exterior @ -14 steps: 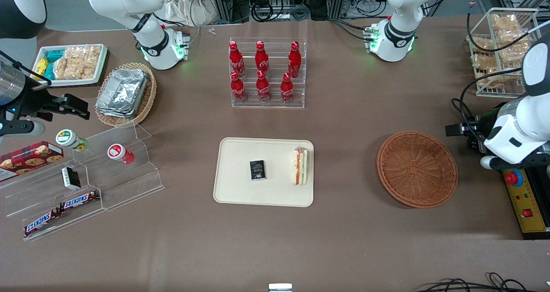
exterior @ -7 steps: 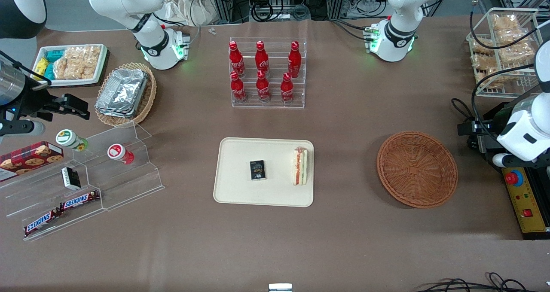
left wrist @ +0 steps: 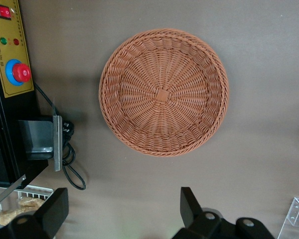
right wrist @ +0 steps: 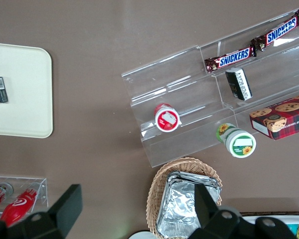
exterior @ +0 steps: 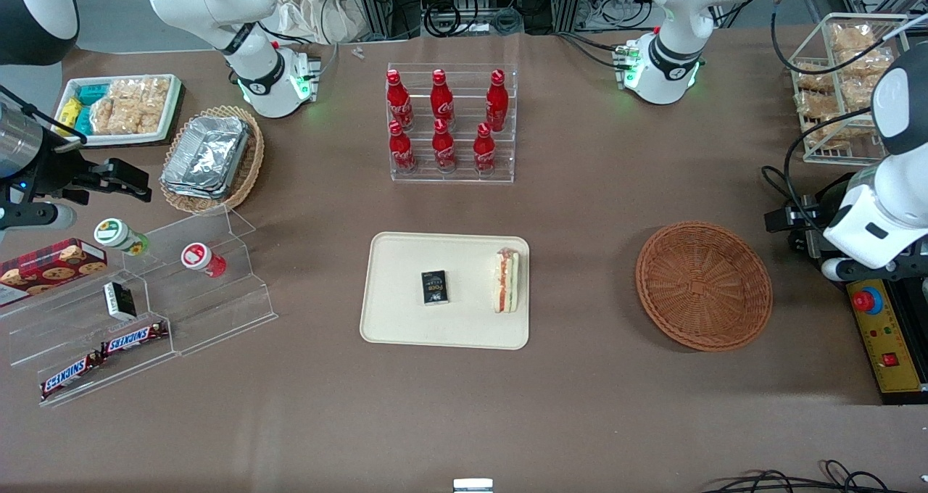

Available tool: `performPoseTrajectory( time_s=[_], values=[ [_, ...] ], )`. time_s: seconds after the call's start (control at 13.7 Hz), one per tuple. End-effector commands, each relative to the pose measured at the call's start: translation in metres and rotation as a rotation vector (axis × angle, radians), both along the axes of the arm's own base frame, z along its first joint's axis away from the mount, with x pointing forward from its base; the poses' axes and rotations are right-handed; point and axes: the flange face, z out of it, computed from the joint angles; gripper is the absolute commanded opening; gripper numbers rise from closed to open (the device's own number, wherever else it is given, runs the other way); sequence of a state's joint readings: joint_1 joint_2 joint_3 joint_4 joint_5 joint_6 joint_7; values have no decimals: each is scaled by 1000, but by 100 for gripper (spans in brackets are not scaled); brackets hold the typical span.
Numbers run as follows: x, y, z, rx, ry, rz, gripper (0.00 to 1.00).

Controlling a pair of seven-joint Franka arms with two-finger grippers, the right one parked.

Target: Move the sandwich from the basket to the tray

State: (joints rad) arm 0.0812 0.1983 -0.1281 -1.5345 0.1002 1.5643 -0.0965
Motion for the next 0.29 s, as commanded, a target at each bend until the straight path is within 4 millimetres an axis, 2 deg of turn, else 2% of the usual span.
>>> performPoseTrajectory(
  time_s=[0.0,0.22],
  values=[
    [-8,3,0,-13,-14,-4,100],
    [-1,3,-2,-15,-14,-5,100]
  ],
)
